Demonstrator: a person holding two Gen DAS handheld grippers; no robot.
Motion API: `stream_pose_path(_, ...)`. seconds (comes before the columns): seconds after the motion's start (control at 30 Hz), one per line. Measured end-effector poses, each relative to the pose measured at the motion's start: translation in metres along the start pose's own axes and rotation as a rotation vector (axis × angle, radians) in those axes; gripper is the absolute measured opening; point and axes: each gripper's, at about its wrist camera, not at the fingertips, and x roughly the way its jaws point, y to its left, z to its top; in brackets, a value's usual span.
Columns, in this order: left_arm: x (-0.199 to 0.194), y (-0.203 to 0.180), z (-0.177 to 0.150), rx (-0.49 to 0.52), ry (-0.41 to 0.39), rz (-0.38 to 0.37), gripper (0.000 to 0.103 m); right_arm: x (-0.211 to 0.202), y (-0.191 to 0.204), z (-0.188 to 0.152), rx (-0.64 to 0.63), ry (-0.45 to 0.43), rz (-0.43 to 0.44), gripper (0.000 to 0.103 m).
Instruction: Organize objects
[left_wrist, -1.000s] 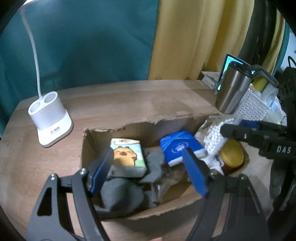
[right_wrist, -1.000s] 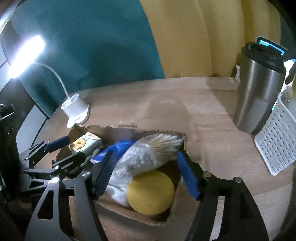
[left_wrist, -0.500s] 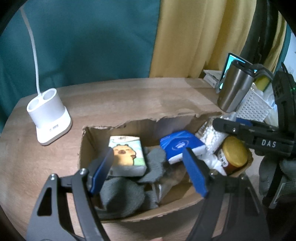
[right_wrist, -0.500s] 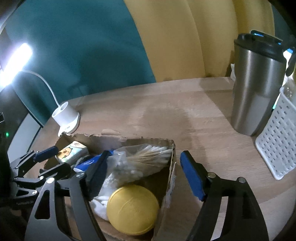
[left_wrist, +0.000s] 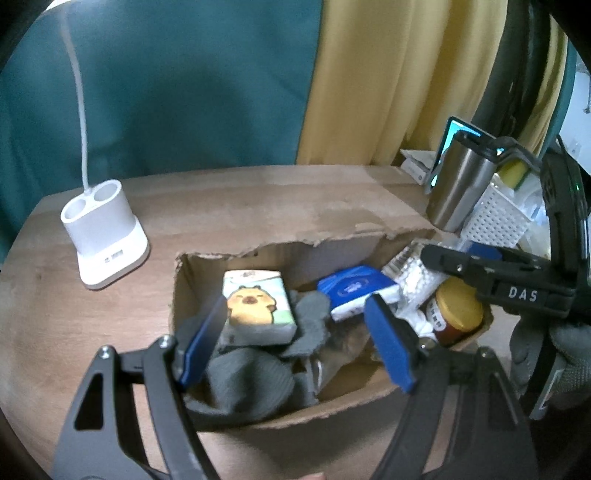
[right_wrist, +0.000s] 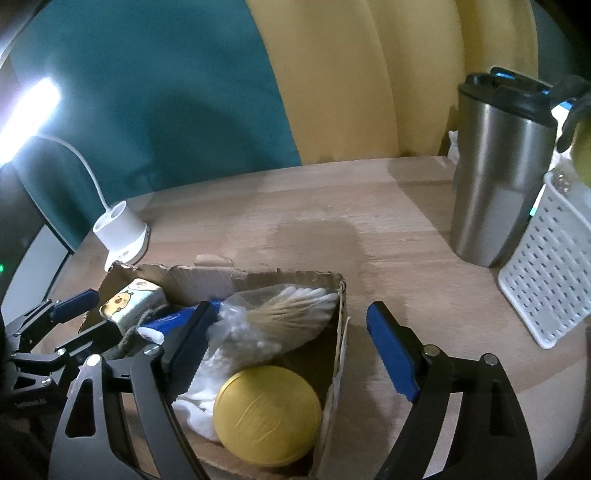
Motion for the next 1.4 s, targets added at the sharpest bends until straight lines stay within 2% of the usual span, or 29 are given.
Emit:
stream_pose_path(0.27,-0.024,0.002,-0.007,-0.002,-0.034,-0.006,0.078,-0.027,0.011,-0.006,-0.022,-0.044,-0.029,0.086)
stream_pose_path(0.87,-0.076,0.003,-0.037,0.0,-0.093,-0.02,0.078,-0.071,0.041,-0.044,-0.06,-0.053,-0.055,0.086)
stream_pose_path(1.4,-0.112,0.002,-0.072,-0.013,-0.101,-0.006,0.078,-0.103,0.063,-0.078,-0.078,-0.083,-0.051,0.086)
